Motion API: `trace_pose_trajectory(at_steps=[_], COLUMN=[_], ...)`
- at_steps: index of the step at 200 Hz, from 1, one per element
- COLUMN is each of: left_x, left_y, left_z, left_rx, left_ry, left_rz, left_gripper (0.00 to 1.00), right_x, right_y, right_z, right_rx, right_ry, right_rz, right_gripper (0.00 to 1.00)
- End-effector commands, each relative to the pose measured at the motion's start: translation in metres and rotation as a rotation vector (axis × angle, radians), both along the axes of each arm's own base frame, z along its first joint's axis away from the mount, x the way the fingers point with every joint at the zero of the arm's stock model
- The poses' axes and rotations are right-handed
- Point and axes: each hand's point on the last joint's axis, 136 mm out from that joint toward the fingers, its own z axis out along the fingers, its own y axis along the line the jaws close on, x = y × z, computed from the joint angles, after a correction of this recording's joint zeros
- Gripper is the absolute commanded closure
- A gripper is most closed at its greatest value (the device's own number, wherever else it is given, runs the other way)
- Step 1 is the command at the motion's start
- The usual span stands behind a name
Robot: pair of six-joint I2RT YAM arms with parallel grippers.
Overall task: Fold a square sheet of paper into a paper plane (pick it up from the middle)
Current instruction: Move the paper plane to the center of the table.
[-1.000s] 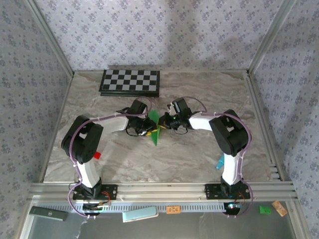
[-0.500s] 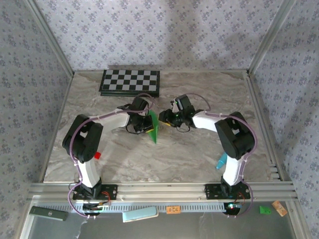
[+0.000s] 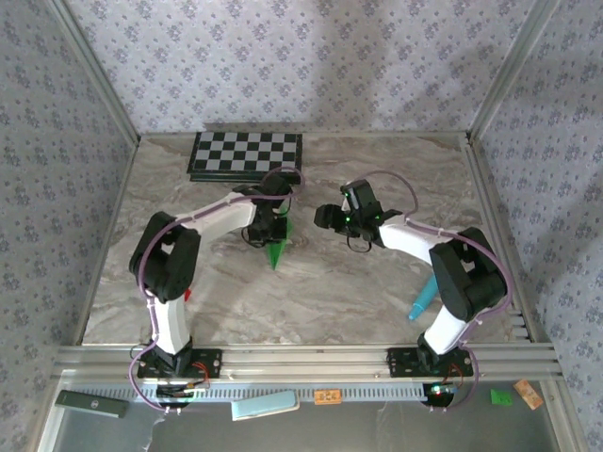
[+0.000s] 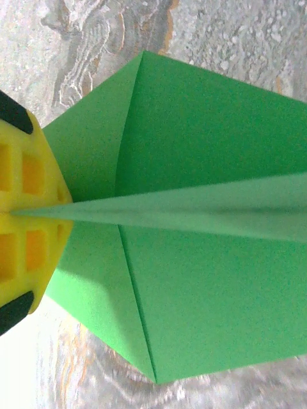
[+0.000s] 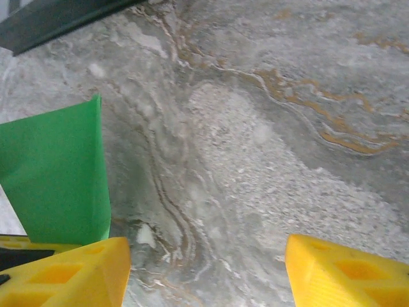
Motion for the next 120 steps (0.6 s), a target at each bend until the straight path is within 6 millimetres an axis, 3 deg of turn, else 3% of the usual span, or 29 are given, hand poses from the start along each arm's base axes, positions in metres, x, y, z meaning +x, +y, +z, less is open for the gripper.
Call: trace_pose_trajectory(at_steps=[1,54,120], left_x=[-0.006,-0.010,-0.014], left_y=[0.009,0.005,0.006], left_z=[-0.007,-0.019,-0.031], left_rx=[0.103,0.122,0.138], left_ry=[0.027,0.062,0.097], left_rz=[-0.042,-0.043,-0.033], left_gripper=[0.95,0.88,0.91], right_x=[0.001,0.000,-0.001], right_y=[-0.012,-0.016,-0.016], right_z=[0.006,0.002,-0.001], right_rx=[-0.032,-0.024,-0.016], right_ry=[-0.040,-0.019,-0.004], right_rz=[-0.026,-0.042,-0.046], right_gripper=[0.32,0.32,0.32])
